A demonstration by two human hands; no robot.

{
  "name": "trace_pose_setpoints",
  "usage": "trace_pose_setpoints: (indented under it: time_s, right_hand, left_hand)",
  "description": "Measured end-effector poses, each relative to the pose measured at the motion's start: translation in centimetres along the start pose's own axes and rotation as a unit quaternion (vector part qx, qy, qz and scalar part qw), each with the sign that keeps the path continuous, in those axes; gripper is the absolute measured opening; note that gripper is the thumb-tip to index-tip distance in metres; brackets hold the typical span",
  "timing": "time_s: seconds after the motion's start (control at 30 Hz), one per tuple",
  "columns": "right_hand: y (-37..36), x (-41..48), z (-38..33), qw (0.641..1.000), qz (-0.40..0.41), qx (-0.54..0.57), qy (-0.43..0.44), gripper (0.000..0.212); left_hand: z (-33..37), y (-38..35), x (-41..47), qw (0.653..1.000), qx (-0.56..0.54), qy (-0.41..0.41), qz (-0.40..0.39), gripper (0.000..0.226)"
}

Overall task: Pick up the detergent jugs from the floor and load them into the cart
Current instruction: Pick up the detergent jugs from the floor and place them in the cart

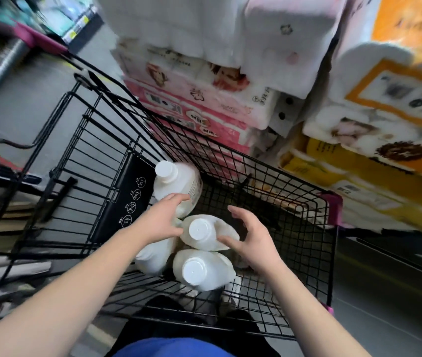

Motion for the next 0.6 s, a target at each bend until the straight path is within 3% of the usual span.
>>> trace_pose_setpoints:
  time_s: [0.23, 0.6]
  right_hand:
    - [8.7, -2.1, -7.1, 0.99, 0.083, -0.018, 0.113, 0.074]
    - [20.9, -10.2, -17.5, 0.932, 0.276, -0.003, 0.234, 0.072]
  left_hand:
    - [8.6, 7.2, -3.6, 0.987, -0.011, -0.143, 0.068, 0.089]
    - [22.1, 14.5, -11.6, 0.902, -0.076, -0.39, 0.169, 0.088]
Point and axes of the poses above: each hand's wrist, its own x-axis towards the middle knuckle, its own y-axis out of the back of the hand, z = x × y, the point moved 1 cm from there along x, towards the middle knuckle, and after that the axes turned 9 degrees about -x, right-handed, at the moved point
